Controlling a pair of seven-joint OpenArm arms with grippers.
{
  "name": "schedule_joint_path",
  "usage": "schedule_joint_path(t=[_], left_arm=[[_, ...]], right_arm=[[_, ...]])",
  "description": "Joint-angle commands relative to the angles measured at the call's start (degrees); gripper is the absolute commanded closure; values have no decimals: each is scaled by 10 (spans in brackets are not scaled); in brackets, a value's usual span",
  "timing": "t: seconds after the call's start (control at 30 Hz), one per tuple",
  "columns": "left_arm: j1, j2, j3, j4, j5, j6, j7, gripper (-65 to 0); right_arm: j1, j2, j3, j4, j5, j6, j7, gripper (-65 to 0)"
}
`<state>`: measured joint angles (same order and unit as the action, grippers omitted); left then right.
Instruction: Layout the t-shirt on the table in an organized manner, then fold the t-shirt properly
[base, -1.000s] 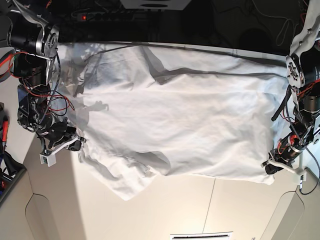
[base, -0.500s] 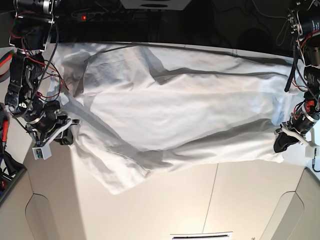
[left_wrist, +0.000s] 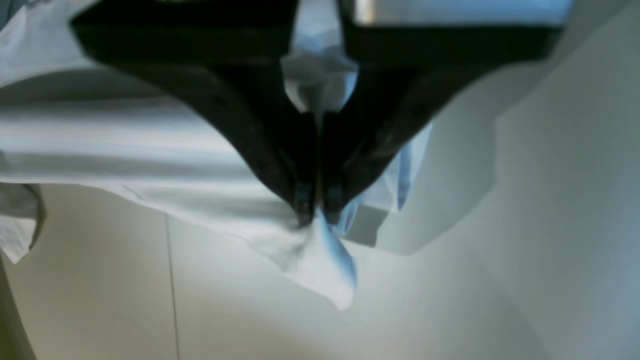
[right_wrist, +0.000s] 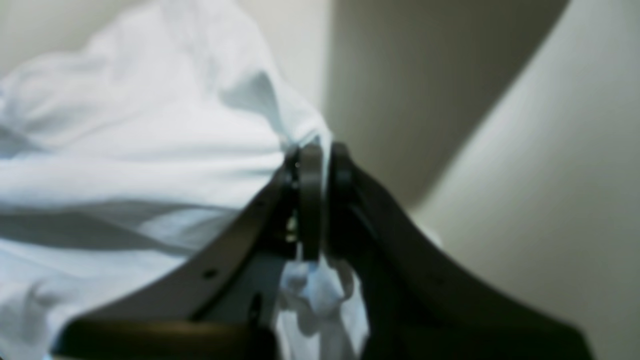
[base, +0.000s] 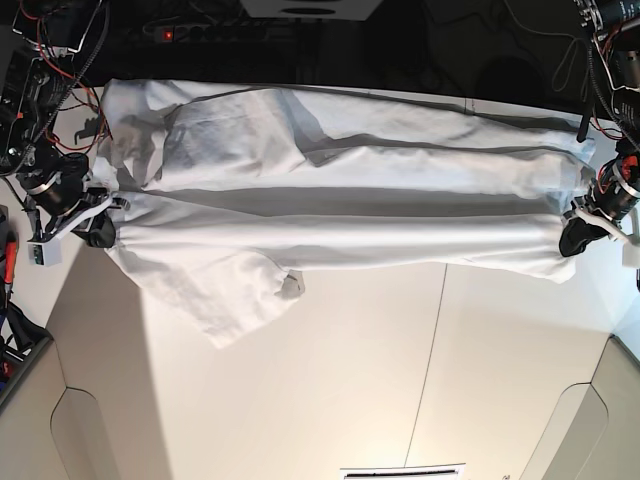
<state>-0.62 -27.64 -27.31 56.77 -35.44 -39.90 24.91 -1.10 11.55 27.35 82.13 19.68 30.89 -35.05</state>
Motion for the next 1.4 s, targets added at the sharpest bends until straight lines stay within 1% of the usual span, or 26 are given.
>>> schedule_joint_path(t=[0.0,0.13,0.17,0.2,0.23,0.27,0.3,0.33,0.53,0.6,0.67,0.77,0.87,0.93,1.1,1.17,1.2,1.23,1.27,1.3,1.37], left_arm=[[-8,-16,-6,10,-9,-1,-11,0],[-8,-16,-6,10,-10,-1,-8,0],[-8,-16,-6,10,-10,-1,-8,0],[-8,-16,-6,10,-10,-1,-6,-69],[-8,-16,-6,10,-10,-1,-6,-139],[-8,-16,-6,10,-10,-1,-3,-195],[-8,-16,-6,10,-10,-1,0,-232],[-8,-18,-6,10,-13,-1,5,-248],[-9,-19,-9,10,-52,-1,10,-248],[-10,-19,-9,10,-60,-1,10,-248],[-13,-19,-9,10,-66,-1,10,-248],[-14,-19,-9,10,-68,-1,11,-248],[-14,-19,-9,10,-68,-1,10,-248],[-14,-19,-9,10,-68,-1,11,-255],[-14,-19,-9,10,-68,-1,11,-255],[-14,-19,-9,10,-68,-1,11,-255],[-14,-19,-9,10,-68,-1,11,-255],[-14,-19,-9,10,-68,-1,11,-255],[-14,-19,-9,10,-68,-1,11,-255],[-14,-19,-9,10,-68,-1,11,-255],[-14,-19,-9,10,-69,-1,11,-255]], right_arm=[[2,9,5,10,3,-5,12,0],[-6,9,5,10,3,-5,6,0],[-6,10,5,10,3,-5,6,-55],[-6,10,5,10,3,-4,6,-167],[-5,10,5,10,3,-4,5,-253],[-5,10,5,11,3,-4,5,-293],[-5,10,5,15,4,-4,5,-295],[-5,10,5,21,6,-4,5,-295],[-2,9,5,115,33,-5,1,-295],[10,9,5,142,41,-7,5,-295],[37,9,5,143,35,-7,5,-294],[89,9,-3,94,0,-10,5,-295],[151,9,-24,-22,-2,-11,11,-295],[194,10,-46,-121,-2,-10,32,-295],[286,5,-120,-349,-12,-7,90,-295],[306,-3,-149,-405,-35,-7,110,-294],[311,-9,-162,-421,-43,-7,112,-279],[312,-14,-174,-428,-49,-7,113,-221],[311,-19,-184,-428,-56,-7,112,-117],[310,-21,-192,-426,-58,-6,112,0],[310,-24,-199,-419,-57,-6,108,0]])
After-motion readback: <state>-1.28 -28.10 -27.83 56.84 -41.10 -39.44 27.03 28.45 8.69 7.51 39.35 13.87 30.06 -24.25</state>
